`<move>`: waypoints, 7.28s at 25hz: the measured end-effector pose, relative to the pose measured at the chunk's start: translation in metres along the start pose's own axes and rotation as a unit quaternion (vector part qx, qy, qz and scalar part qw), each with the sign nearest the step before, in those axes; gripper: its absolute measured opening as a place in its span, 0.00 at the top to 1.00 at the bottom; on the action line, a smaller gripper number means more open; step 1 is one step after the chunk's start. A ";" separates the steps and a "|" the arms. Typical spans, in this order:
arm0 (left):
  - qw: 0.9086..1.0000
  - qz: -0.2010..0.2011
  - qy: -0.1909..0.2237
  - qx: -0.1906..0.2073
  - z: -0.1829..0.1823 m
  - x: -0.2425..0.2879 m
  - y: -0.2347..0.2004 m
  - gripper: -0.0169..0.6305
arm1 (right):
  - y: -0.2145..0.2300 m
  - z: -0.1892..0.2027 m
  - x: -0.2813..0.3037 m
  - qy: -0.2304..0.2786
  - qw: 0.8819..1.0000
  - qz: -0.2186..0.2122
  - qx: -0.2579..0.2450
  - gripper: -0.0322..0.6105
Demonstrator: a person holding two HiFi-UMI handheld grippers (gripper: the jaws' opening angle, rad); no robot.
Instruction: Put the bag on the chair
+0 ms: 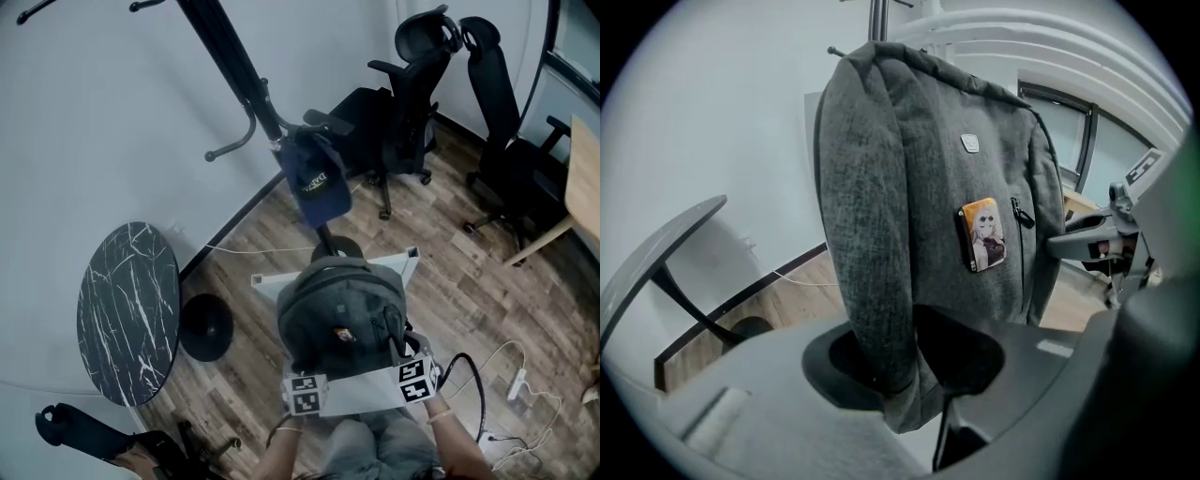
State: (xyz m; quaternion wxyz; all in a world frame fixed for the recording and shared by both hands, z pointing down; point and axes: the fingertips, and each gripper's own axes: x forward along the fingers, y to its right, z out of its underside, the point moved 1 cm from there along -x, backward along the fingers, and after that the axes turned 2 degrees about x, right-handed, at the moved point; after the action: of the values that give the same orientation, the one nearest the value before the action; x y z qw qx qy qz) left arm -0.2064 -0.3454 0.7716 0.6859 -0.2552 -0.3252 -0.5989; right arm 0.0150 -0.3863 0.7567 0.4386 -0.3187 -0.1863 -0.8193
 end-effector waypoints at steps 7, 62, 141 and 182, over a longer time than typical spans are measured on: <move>1.000 0.011 -0.014 0.002 0.002 0.012 -0.001 0.79 | 0.004 0.010 0.012 -0.024 1.000 -0.007 0.018 0.82; 0.988 0.037 -0.072 -0.135 0.049 -0.040 -0.018 0.71 | -0.011 0.006 -0.013 -0.029 0.995 -0.023 0.095 0.65; 0.933 0.031 0.358 0.029 -0.018 -0.479 0.098 0.96 | -0.200 -0.057 -0.421 0.296 0.955 0.019 -0.011 0.95; 0.934 -0.014 0.352 0.061 0.020 -0.577 0.246 0.96 | -0.162 0.014 -0.567 0.324 0.945 -0.038 -0.020 0.95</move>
State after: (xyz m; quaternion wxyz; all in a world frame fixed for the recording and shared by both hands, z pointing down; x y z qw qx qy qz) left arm -0.0076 0.0850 0.3604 0.7623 0.0184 -0.1022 -0.6389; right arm 0.1184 0.0504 0.3737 0.4373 -0.0376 -0.0296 -0.8980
